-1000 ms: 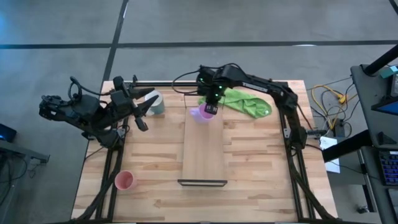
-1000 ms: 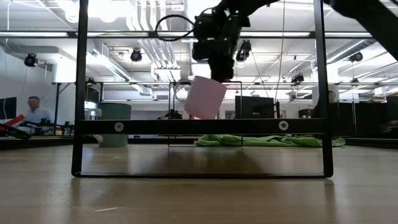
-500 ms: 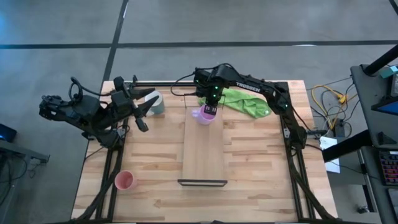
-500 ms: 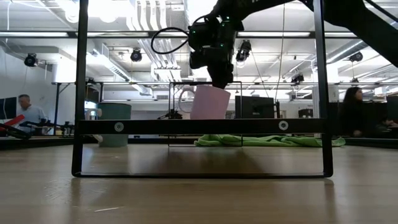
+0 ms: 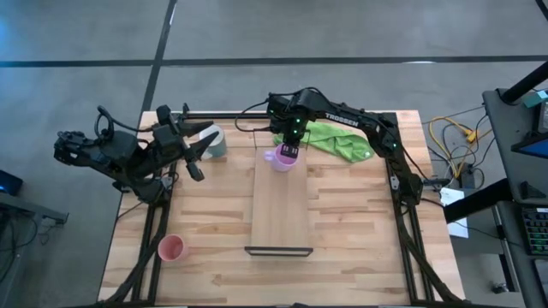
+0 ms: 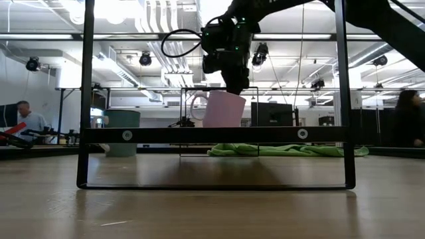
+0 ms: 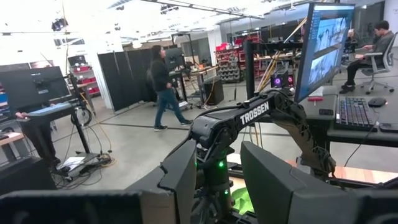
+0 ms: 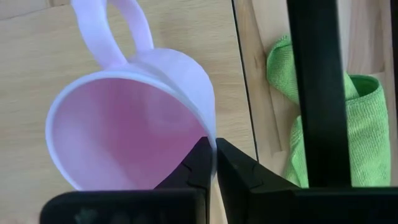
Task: Stack small to large cups/mugs on shelf
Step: Put the purple mug on the shelf
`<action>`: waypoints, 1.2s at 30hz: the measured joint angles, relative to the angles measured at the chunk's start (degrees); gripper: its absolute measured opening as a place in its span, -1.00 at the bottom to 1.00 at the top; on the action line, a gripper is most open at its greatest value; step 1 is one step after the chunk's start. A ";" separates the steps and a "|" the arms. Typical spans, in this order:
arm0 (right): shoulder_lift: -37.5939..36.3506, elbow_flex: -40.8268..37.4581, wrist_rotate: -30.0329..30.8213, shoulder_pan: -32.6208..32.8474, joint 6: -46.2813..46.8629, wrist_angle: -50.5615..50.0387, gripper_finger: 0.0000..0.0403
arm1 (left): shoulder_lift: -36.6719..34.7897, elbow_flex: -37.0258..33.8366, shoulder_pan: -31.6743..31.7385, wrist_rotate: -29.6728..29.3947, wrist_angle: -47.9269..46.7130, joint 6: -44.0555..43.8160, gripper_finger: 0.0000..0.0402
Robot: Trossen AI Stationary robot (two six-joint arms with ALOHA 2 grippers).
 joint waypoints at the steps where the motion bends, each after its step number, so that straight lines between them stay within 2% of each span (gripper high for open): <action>1: -0.01 0.00 0.33 0.01 0.00 0.03 -0.93 | 0.00 0.00 0.00 0.00 0.00 -0.02 -0.44; 36: -0.07 -0.09 1.35 0.99 -0.08 -0.13 -0.92 | 1.03 -0.07 -0.02 -0.11 0.07 0.08 -0.44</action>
